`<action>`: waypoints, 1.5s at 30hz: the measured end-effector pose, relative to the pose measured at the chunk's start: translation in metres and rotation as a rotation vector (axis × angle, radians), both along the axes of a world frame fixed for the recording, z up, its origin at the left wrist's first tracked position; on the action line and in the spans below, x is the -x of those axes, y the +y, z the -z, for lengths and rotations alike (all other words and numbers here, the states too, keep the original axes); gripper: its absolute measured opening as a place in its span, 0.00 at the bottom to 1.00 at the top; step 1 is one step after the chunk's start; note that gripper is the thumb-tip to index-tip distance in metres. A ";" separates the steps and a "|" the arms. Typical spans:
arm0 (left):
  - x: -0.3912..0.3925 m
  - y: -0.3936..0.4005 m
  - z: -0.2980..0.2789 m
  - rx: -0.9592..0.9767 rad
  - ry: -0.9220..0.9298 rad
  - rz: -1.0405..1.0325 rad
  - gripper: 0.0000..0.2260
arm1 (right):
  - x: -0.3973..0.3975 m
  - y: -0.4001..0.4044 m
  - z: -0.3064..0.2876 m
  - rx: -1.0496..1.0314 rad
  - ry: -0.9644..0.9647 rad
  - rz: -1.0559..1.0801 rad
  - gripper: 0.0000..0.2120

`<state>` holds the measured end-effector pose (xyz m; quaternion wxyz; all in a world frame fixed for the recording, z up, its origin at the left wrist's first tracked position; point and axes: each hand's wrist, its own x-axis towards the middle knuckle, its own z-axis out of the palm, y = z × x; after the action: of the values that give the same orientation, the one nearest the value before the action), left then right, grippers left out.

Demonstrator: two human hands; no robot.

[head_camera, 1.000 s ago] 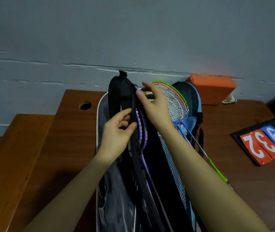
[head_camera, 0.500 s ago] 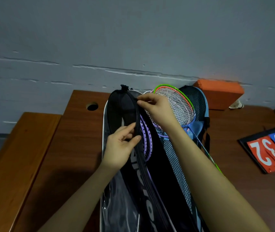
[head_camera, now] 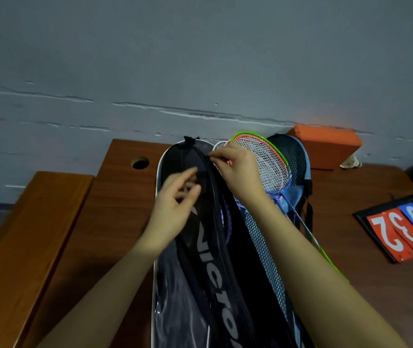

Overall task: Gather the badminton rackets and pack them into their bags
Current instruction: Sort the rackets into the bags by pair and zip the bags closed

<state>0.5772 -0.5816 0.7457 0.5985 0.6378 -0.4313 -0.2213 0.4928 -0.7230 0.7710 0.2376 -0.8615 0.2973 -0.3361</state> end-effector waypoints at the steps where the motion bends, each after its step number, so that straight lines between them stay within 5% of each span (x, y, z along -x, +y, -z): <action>1: -0.011 -0.004 -0.003 0.009 -0.119 -0.048 0.17 | 0.002 0.002 0.000 0.025 -0.009 -0.019 0.07; 5: -0.048 -0.024 -0.008 -0.165 -0.543 -0.065 0.20 | 0.010 0.014 0.002 0.188 -0.035 -0.084 0.10; 9: -0.061 -0.025 -0.003 -0.098 -0.636 0.052 0.17 | 0.018 0.025 0.009 0.345 -0.053 -0.083 0.08; 13: -0.062 -0.021 0.003 0.017 -0.580 0.058 0.14 | 0.021 0.032 0.017 0.304 -0.051 -0.097 0.08; 18: -0.056 -0.025 0.016 0.055 -0.393 -0.055 0.07 | 0.034 0.037 0.019 0.016 -0.100 -0.150 0.07; 27: -0.064 -0.049 0.035 -0.012 -0.389 -0.249 0.09 | 0.090 0.051 0.043 -0.200 -0.017 -0.092 0.06; 35: -0.039 -0.059 0.034 -0.149 -0.576 -0.334 0.11 | 0.129 0.068 0.061 0.044 0.137 0.037 0.10; 40: 0.009 -0.030 0.034 -0.089 -1.221 0.121 0.18 | 0.126 0.067 0.066 0.147 0.070 0.070 0.08; 45: 0.036 -0.008 0.047 -0.211 -1.165 0.168 0.15 | 0.128 0.064 0.068 0.127 0.031 -0.002 0.08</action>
<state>0.5407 -0.5900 0.6991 0.1774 0.6738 -0.7132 0.0767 0.3648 -0.6594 0.7028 0.1781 -0.8802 0.2782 -0.3408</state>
